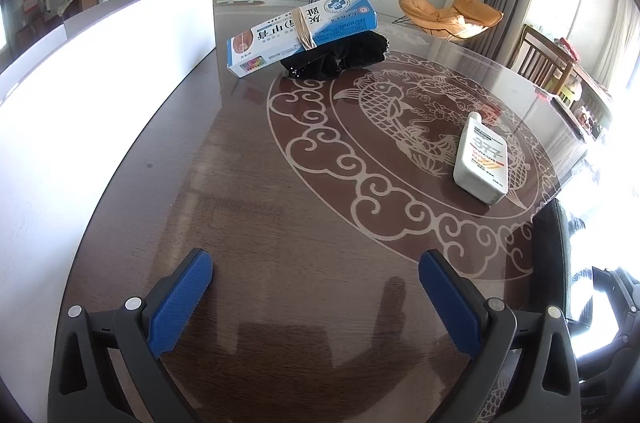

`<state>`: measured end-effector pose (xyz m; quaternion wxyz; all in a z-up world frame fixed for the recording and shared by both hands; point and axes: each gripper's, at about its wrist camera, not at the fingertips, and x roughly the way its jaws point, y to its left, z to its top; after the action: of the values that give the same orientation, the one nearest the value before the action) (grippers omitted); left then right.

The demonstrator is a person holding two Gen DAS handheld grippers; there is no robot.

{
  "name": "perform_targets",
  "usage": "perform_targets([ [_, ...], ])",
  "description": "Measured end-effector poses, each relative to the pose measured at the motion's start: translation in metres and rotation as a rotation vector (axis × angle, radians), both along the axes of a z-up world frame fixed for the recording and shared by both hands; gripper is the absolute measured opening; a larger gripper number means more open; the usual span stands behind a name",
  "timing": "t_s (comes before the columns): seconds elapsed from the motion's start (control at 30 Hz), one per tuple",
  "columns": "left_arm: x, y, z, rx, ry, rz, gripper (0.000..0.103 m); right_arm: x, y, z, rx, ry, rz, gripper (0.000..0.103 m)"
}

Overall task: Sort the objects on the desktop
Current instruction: 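Grasp the black box with the right gripper and lift it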

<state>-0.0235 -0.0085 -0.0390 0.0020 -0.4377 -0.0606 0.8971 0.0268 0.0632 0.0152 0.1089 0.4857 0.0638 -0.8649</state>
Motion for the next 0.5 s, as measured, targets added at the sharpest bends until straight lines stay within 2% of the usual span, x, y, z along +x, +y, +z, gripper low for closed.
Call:
perform_targets([
  [0.07,0.0,0.0,0.0,0.003,0.001,0.0,0.103,0.003,0.001,0.0,-0.001,0.014,0.009,0.103],
  [0.13,0.0,0.0,0.0,0.003,0.001,0.0,0.103,0.006,0.005,0.002,-0.002,0.031,-0.007,0.098],
  [0.4,0.001,0.001,-0.001,-0.013,-0.005,0.0,0.103,0.005,0.029,0.008,-0.002,0.053,-0.042,0.066],
  [0.5,0.001,0.002,-0.001,-0.013,-0.005,0.0,0.103,-0.003,0.048,0.009,0.0,0.052,-0.087,0.064],
])
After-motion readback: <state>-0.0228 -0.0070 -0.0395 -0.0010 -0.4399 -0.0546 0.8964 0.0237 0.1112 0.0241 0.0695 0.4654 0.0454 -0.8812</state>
